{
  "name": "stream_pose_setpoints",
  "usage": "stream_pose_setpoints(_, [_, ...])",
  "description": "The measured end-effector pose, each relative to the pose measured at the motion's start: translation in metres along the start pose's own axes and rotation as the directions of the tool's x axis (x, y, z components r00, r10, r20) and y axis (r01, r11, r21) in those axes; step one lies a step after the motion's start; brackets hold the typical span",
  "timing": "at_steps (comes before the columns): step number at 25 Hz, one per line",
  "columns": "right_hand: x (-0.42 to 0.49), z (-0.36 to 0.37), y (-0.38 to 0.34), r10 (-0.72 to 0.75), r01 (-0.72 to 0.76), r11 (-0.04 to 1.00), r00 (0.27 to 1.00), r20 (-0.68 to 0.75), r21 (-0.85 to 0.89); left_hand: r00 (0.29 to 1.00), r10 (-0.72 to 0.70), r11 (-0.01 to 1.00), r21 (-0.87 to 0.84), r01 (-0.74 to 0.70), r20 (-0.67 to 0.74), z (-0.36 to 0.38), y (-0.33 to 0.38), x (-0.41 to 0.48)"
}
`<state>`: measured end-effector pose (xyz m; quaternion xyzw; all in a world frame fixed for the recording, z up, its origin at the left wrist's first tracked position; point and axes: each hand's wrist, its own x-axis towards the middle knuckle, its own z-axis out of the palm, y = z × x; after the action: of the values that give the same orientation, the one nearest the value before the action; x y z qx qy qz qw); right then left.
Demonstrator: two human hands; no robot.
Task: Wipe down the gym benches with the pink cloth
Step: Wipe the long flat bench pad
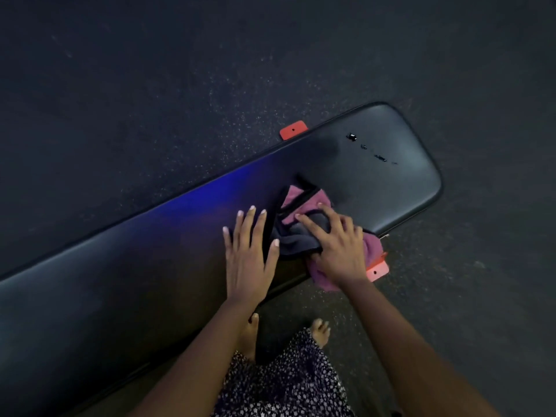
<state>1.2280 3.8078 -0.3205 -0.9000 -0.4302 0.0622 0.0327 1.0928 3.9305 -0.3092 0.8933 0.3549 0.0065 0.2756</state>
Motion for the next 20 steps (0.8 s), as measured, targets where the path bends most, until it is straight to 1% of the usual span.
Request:
stream_pose_setpoints(3, [0.022,-0.008,0.069,0.148,-0.147,0.989,0.989,-0.011,0.034,0.998,0.046,0.999,0.021,-0.047,0.047,0.019,0.037,0.032])
stream_pose_setpoints(8, [0.069,-0.021,0.16,0.183,-0.18,0.982,0.981,-0.061,0.049,0.997,0.048,0.997,0.063,-0.052,0.064,0.053,0.096,0.074])
stream_pose_setpoints(10, [0.087,-0.023,0.192,0.183,-0.181,0.983,0.98,-0.073,0.036,0.997,0.056,0.994,0.094,-0.06,0.048,0.07,0.116,0.087])
stream_pose_setpoints(12, [0.109,-0.028,0.223,0.189,-0.188,0.982,0.98,-0.065,0.024,0.998,0.056,0.988,0.144,-0.06,0.031,0.087,0.129,0.096])
stream_pose_setpoints(14, [0.135,-0.034,0.249,0.2,-0.198,0.979,0.979,-0.027,0.05,0.999,0.039,0.969,0.246,-0.04,0.009,0.1,0.134,0.101])
stream_pose_setpoints(16, [0.157,-0.039,0.268,0.15,-0.155,0.981,0.987,0.048,0.117,0.999,0.03,0.943,0.332,-0.021,-0.023,0.107,0.135,0.103])
stream_pose_setpoints(17, [0.164,-0.043,0.272,0.122,-0.129,0.981,0.991,0.061,0.142,0.999,0.029,0.936,0.351,-0.02,-0.022,0.108,0.135,0.103])
stream_pose_setpoints(18, [0.167,-0.049,0.27,0.096,-0.101,0.983,0.995,0.035,0.156,0.999,0.029,0.932,0.362,-0.02,-0.021,0.11,0.136,0.103])
stream_pose_setpoints(20, [0.165,-0.06,0.249,0.023,-0.007,0.987,0.995,-0.097,0.162,0.999,0.035,0.923,0.384,-0.022,-0.027,0.112,0.136,0.103])
